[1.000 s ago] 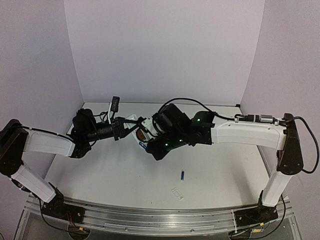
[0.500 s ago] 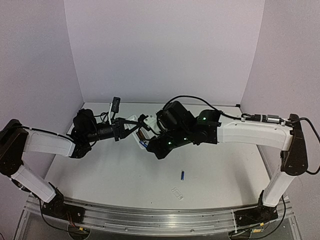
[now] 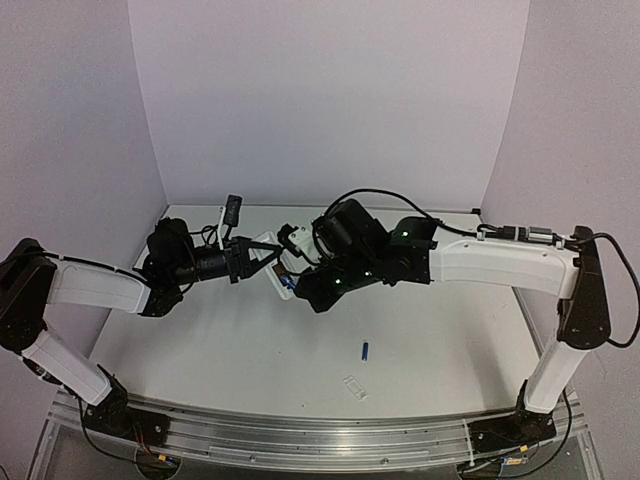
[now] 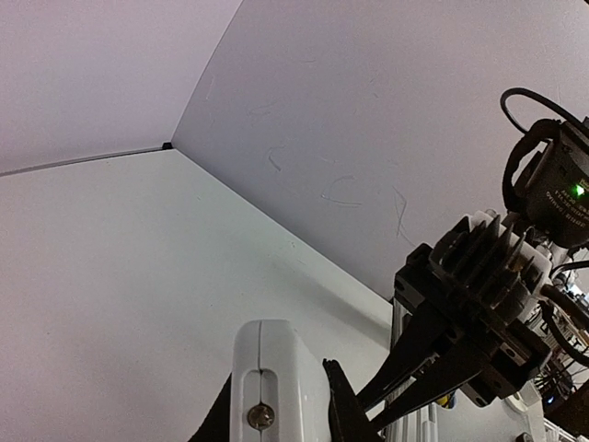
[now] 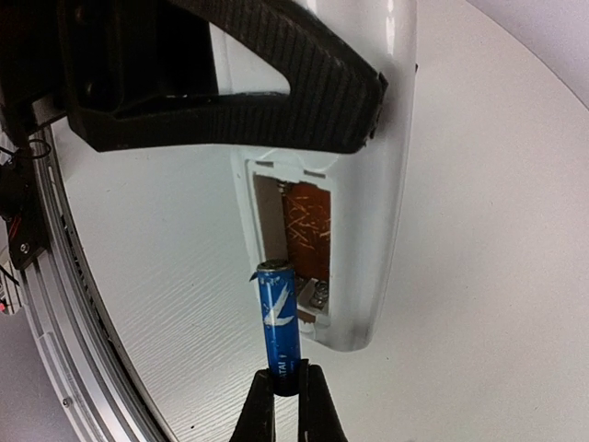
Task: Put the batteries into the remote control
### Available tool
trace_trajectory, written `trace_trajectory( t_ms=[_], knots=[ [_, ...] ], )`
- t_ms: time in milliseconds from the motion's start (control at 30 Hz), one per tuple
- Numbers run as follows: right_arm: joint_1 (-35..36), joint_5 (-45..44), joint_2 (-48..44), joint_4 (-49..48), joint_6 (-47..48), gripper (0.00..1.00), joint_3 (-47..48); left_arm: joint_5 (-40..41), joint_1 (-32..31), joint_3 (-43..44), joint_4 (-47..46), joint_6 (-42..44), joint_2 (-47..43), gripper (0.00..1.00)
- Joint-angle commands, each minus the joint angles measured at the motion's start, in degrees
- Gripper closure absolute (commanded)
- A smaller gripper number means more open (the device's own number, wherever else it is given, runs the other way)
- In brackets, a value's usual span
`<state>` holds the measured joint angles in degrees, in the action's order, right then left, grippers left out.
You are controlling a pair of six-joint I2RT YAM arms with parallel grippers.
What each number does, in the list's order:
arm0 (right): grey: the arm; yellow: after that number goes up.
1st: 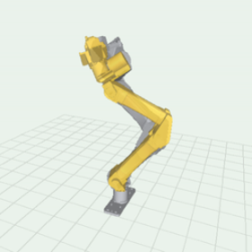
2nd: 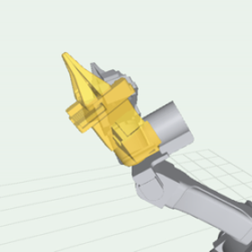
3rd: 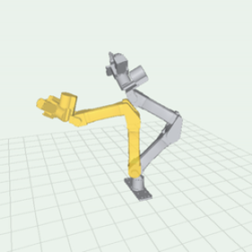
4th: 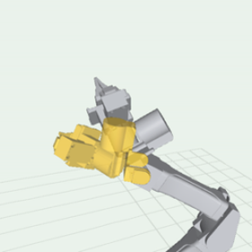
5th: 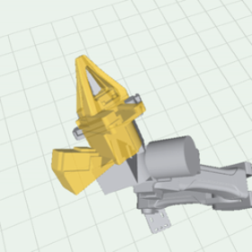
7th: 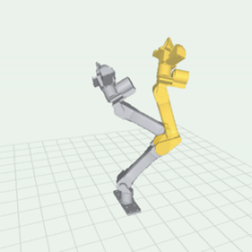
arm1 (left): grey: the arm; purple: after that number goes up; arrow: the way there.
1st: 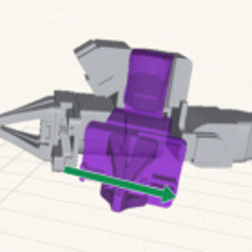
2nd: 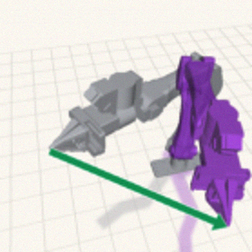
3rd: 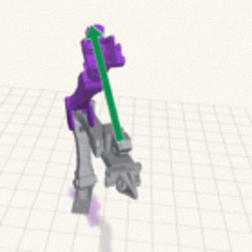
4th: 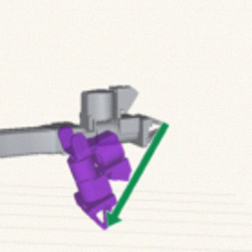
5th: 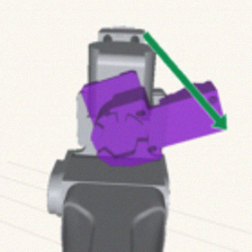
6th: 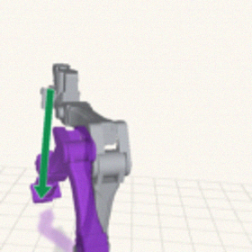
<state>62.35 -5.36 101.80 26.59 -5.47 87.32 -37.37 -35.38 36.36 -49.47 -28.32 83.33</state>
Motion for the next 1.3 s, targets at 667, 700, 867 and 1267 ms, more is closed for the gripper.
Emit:
trace_trajectory(
  t_ms=[667,700,867,1267],
  knots=[
    [-0.45,-6.04,6.66,-2.34,-1.78,1.0,7.75,0.82,-2.31,0.26,-5.2,-3.48,2.03,1.0],
    [-0.51,-6.02,6.77,-2.79,-1.94,1.0,7.87,0.63,-2.38,0.1,-5.91,-4.01,2.3,1.0],
    [-0.72,-6.19,7.3,-5.13,-2.56,1.0,8.33,-0.22,-2.59,-0.17,-8.68,-6.51,4.1,1.0],
    [-1.05,-7.81,12.59,-9.5,-0.94,1.0,13.55,-3.38,-3.55,0.14,-15.32,-13.69,7.05,1.0]
  ],
)
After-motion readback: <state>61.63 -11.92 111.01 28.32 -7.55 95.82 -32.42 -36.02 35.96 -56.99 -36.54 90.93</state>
